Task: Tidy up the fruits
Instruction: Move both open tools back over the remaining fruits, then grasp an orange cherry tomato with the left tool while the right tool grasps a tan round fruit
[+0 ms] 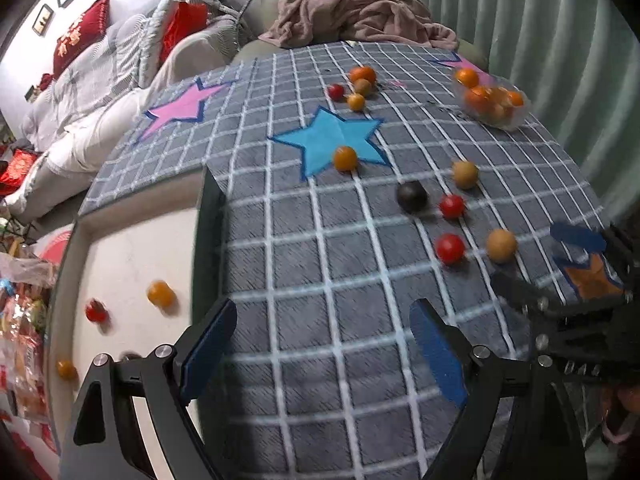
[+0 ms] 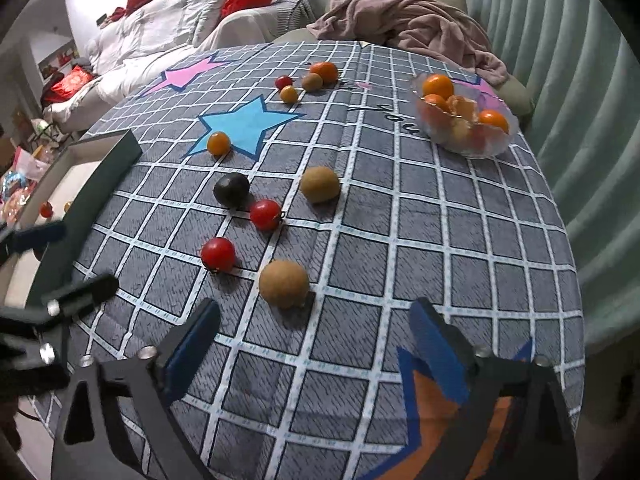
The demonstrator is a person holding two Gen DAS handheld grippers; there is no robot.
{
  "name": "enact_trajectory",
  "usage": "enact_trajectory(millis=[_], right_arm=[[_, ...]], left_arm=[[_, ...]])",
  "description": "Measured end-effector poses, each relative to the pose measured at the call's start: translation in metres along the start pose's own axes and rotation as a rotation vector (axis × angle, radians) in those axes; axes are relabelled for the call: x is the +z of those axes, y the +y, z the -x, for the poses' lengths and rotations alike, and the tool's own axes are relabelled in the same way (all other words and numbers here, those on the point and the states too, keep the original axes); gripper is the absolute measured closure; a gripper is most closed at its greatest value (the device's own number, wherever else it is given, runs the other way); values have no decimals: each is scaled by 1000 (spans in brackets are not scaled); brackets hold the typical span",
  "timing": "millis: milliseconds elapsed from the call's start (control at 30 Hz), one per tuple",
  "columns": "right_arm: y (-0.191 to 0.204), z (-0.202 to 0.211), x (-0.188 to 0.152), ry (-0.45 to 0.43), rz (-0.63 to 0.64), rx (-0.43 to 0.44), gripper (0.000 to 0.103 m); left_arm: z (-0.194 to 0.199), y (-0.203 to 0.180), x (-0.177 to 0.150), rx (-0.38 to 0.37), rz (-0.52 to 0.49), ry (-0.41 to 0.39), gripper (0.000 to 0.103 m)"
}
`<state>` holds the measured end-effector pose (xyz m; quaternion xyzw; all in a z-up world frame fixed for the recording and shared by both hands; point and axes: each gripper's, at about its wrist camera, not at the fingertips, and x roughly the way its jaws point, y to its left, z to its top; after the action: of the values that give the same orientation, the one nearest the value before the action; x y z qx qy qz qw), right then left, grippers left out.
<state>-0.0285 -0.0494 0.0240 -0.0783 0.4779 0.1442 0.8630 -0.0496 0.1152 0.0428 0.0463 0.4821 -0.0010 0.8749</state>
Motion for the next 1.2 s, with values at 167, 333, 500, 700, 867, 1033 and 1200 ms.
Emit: enact_trajectory(millis=[167,333,500,700,867,1033,1200], right_arm=[[5,-7,1,2,22,10,16],[8,-13,2,3,33,8,22],[10,-15,4,-6,47,7,22],[12,-17,6,-14,53,8,22],[14,-17,7,-25,57,10,30],[22,-14,9,-36,71,36,74],[17,-8,2,-30,30,70,74]], left_arm=[[-16,12,32,8,50,-16,14],[-40,12,61,-6,82,-22,14],[-70,0,84,-5,55,-17,14],[-96,-3,91,-25,68,12,32],[-95,-6,95,-62,57,2,69],[-91,-13,88,-56,34,-13,80],[-77,-7,65,-58,39,-15,80]])
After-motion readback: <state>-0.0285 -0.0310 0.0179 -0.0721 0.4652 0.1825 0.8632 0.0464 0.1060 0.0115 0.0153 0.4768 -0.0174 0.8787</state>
